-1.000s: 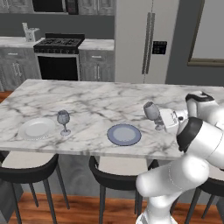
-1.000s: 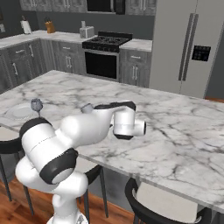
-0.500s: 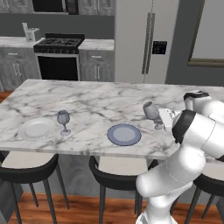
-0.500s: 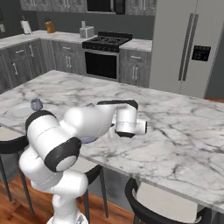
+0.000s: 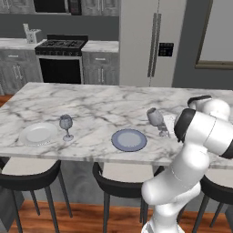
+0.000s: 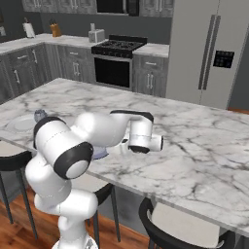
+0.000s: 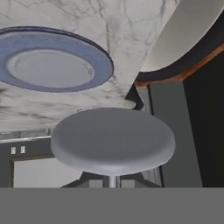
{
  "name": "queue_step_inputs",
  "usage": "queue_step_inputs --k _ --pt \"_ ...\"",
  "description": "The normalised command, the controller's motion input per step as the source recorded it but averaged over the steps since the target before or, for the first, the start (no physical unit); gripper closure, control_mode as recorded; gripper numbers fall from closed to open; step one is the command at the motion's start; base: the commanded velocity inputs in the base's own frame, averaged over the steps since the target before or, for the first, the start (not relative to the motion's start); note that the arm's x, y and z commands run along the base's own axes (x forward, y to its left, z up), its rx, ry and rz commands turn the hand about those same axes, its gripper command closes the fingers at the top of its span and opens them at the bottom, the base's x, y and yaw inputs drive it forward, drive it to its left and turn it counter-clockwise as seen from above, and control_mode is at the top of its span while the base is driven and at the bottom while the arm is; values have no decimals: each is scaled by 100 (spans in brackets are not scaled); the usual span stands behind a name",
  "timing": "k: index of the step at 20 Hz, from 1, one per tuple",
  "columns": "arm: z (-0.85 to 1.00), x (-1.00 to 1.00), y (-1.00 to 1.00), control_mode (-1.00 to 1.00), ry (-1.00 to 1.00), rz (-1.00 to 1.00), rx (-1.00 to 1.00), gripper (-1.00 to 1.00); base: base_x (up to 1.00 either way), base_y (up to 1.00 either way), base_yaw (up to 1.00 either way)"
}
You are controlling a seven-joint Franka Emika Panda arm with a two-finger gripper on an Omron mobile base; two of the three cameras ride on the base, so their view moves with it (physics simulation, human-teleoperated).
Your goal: Retrieve the wine glasses from the counter and place one next to each plate.
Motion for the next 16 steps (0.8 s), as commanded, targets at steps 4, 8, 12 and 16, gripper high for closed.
queue_step_inputs --k 4,8,12,16 --pt "-18 10 0 -100 0 0 0 100 0 0 0" --pt "-26 7 2 -100 0 0 0 100 0 0 0" --pt "-31 21 0 -100 0 0 0 100 0 0 0" --pt "-28 20 0 -100 0 0 0 100 0 0 0"
